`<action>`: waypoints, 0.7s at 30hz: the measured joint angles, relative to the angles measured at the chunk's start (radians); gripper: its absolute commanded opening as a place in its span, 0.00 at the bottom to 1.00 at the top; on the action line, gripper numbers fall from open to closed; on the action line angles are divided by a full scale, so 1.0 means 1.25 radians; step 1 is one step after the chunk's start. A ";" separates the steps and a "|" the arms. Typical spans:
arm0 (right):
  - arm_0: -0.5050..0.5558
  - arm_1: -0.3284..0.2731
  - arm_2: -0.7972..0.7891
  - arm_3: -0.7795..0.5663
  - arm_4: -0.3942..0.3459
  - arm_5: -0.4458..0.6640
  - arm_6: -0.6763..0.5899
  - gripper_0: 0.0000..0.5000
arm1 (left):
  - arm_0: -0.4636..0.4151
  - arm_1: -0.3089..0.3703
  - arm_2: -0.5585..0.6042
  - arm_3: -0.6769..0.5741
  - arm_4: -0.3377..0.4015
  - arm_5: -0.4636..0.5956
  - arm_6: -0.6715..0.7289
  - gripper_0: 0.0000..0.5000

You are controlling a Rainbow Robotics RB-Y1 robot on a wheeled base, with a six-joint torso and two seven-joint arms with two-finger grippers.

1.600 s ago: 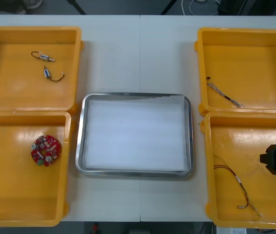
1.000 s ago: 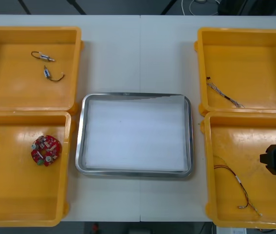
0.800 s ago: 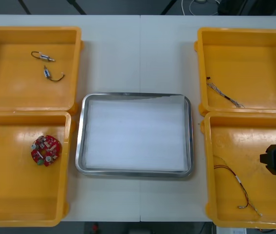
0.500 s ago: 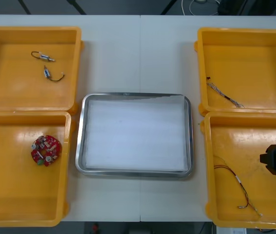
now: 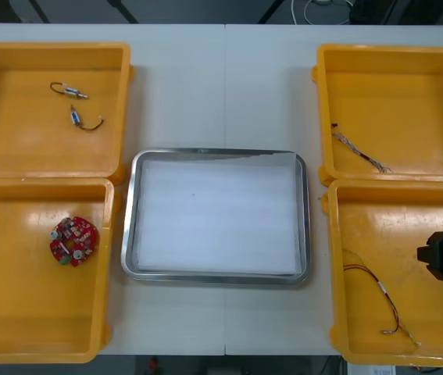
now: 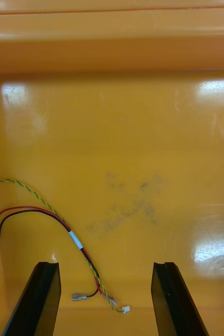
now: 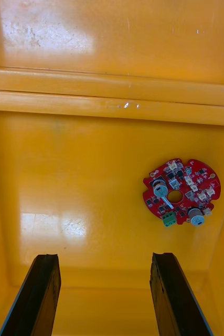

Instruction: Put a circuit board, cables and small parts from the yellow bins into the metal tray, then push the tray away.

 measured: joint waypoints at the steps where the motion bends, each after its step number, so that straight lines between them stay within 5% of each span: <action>1: 0.000 0.000 0.000 0.000 0.000 0.000 0.000 1.00 | 0.000 0.000 0.000 0.000 0.000 0.000 0.000 1.00; 21: 0.000 0.000 0.000 0.000 0.000 0.000 0.000 1.00 | 0.000 0.000 0.000 0.000 0.000 0.000 0.000 1.00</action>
